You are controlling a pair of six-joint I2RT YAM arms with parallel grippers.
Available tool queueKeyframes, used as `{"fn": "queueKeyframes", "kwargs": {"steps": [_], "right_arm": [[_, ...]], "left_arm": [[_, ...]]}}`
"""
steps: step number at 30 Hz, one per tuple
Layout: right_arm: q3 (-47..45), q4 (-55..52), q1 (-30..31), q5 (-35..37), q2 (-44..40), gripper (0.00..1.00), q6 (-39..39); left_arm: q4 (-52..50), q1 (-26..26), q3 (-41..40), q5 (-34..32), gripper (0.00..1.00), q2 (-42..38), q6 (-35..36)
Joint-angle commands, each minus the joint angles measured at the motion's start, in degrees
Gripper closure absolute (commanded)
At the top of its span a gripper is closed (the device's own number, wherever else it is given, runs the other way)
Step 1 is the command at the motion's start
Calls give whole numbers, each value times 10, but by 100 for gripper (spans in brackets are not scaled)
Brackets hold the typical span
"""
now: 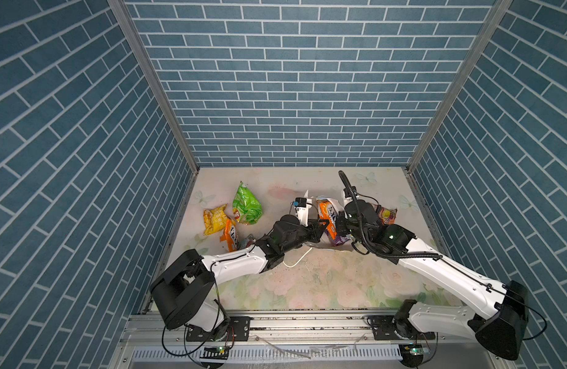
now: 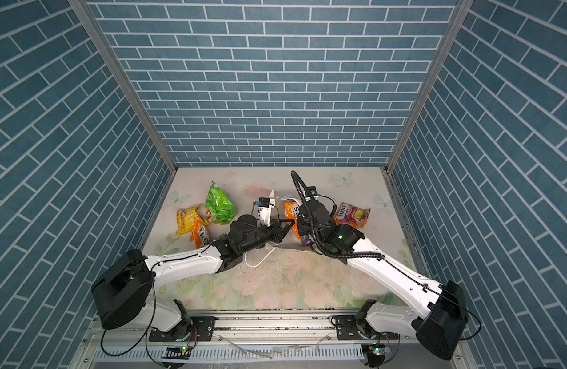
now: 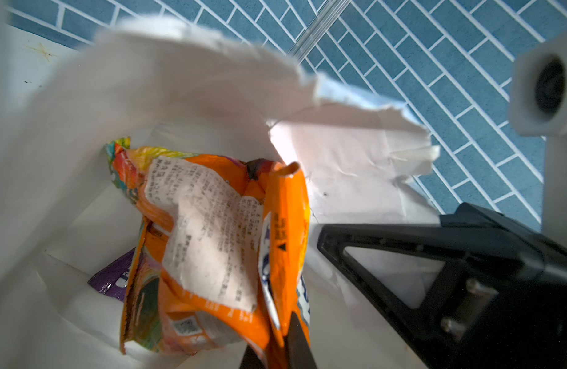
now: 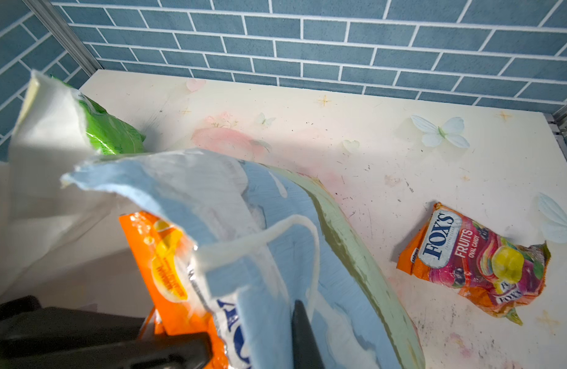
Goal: Take the snacks out of the paper bag
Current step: Pick up the snack from the paper bag.
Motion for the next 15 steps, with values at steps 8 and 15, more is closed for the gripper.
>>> {"fn": "queueKeyframes", "kwargs": {"steps": [8,15], "right_arm": [[9,-33,-2,18,4,100,9],[10,-33,-2,19,3,100,9]], "left_arm": [[46,9,-5,-9,100,-34,8],[44,10,-8,-9,100,-40,8]]}}
